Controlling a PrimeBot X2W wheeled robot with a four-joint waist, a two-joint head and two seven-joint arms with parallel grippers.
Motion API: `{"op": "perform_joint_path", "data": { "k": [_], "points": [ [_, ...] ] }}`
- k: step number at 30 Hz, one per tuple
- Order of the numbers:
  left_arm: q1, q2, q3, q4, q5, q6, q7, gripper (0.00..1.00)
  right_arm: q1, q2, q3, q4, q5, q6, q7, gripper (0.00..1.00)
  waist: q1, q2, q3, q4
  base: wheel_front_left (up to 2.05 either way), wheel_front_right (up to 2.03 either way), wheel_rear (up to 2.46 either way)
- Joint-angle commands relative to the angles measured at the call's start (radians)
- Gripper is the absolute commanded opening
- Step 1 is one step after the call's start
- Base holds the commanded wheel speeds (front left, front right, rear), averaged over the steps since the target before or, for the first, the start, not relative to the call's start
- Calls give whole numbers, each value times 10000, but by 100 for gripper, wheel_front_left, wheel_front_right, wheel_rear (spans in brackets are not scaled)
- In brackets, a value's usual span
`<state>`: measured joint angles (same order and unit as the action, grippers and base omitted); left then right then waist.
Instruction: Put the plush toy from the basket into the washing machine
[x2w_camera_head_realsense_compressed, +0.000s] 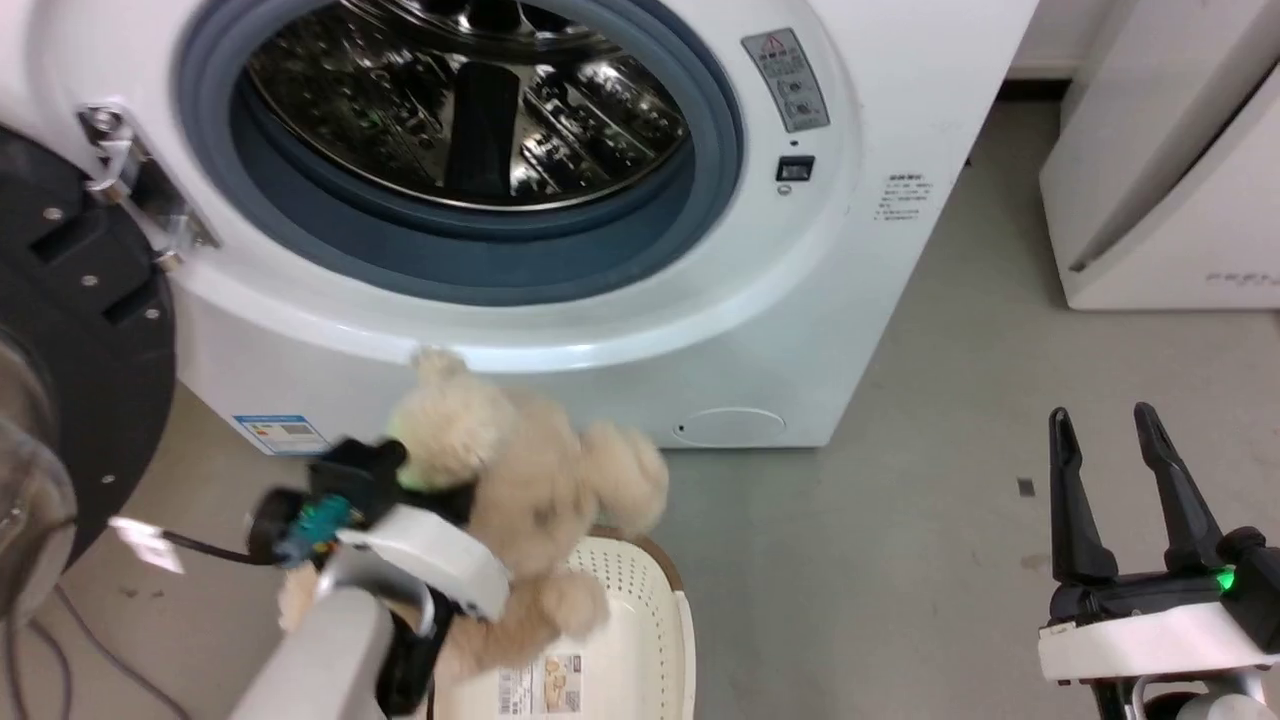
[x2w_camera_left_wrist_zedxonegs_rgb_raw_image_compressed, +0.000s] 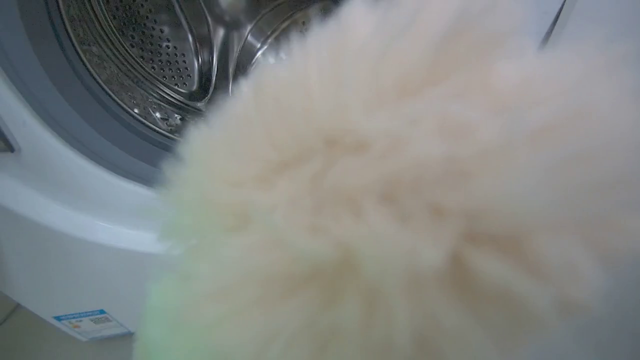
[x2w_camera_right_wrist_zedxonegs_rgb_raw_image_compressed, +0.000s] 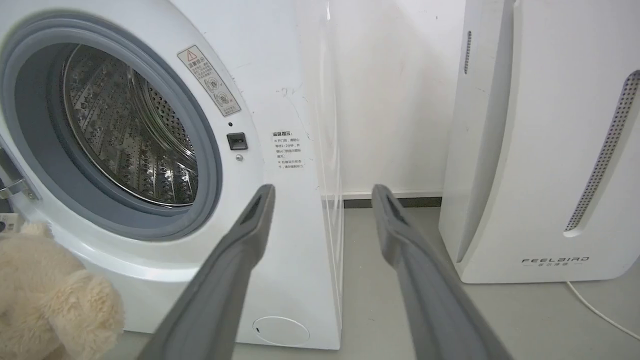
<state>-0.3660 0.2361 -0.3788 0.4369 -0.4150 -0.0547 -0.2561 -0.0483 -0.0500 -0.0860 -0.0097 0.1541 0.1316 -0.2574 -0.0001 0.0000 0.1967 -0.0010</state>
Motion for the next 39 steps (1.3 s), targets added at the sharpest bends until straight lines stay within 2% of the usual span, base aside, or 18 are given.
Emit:
{"op": "perform_joint_path", "data": {
  "k": [1, 7, 13, 17, 22, 28, 33, 39],
  "points": [
    [-25, 94, 350, -677, 51, 28, -56, 0, 0, -2, -1, -88, 58, -9, -44, 100, 1, 0, 284, -189, 0, 0, 0],
    [-613, 195, 1238, -2017, -4, 122, -56, 0, -264, -2, -28, -228, 91, -9, -44, 100, 1, 0, 969, -540, 0, 0, 0],
    [-1893, 576, 1977, -2783, -52, 113, -29, 0, -665, -2, 60, -470, 191, -9, -44, 100, 1, 0, 2123, -1096, 0, 0, 0],
    [-3112, 1055, 2146, -2877, 77, 35, 291, 0, -989, -2, 85, -702, 327, -9, -44, 100, 1, 0, 3026, -1474, 0, 0, 0],
    [-4872, 1759, 2149, -2507, 368, -172, 850, 0, -1366, -2, 110, -924, 588, -9, -44, 100, 1, 0, 4219, -1958, 0, 0, 0],
    [-7423, 2543, 2045, -1390, 718, -426, 1388, 0, -1704, -2, 112, -996, 960, -9, -44, 100, 1, 0, 5443, -2382, 0, 0, 0],
    [-9657, 3167, 1970, -270, 1039, -564, 1397, 0, -1866, -2, 162, -975, 1254, -9, -44, 100, 1, 0, 6148, -2623, 0, 0, 0],
    [-11775, 3442, 1680, 829, 1457, -638, 946, 0, -2063, -2, 323, -978, 1422, -9, -44, 100, 1, 0, 6754, -2762, 0, 0, 0]
  ]
}}
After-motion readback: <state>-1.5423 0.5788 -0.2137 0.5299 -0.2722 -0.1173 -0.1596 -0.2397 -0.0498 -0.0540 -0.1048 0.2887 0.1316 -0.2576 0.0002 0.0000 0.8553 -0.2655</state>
